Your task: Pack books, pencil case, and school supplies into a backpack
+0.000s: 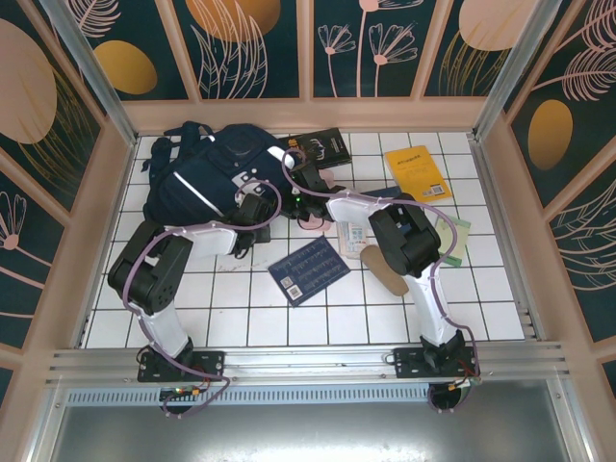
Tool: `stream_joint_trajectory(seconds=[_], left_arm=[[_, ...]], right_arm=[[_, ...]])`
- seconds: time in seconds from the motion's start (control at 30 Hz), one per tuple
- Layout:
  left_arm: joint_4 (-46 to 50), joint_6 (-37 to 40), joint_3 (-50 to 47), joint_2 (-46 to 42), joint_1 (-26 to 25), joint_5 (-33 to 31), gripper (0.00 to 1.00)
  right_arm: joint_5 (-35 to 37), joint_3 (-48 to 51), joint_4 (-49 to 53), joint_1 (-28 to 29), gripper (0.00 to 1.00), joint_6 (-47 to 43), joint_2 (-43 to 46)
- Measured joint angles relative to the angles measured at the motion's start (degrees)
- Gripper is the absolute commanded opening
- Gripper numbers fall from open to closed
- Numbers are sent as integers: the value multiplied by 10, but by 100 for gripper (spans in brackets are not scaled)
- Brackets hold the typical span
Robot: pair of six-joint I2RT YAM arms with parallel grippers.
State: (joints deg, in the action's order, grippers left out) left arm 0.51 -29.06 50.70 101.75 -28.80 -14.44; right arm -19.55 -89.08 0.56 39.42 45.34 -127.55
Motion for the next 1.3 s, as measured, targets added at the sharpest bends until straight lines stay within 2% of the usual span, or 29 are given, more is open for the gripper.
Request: stream_joint_trajectory(seconds=[0.33, 0.6, 0.8, 0.9, 1.0, 1.03, 1.07, 1.1, 1.17, 1.3], left_arm=[[83, -56, -47, -133, 13, -39, 0], [151, -103, -96, -213, 64, -75, 0], [216, -139, -104, -261, 88, -102, 0], [231, -143, -105, -284, 95, -98, 0], [212, -127, -116, -312, 97, -55, 0], [204, -120, -121, -323, 97, -36, 0], [196, -113, -123, -331, 97, -13, 0], [189, -106, -123, -336, 97, 9, 0], [173, -94, -123, -340, 96, 48, 0], [153, -80, -123, -339, 68, 95, 0]], right_arm=[[0, 0, 20, -2, 0, -10, 21], [3, 12, 41, -16, 0, -31, 81], [2, 26, 63, -47, 0, -47, 93], [0, 26, 76, -65, 0, -60, 93], [0, 26, 85, -88, 0, -75, 93], [0, 25, 89, -94, 4, -79, 93], [0, 23, 94, -101, 16, -82, 93], [2, 21, 99, -105, 33, -86, 93], [12, 15, 102, -114, 53, -91, 93], [38, 8, 101, -125, 68, -91, 99]])
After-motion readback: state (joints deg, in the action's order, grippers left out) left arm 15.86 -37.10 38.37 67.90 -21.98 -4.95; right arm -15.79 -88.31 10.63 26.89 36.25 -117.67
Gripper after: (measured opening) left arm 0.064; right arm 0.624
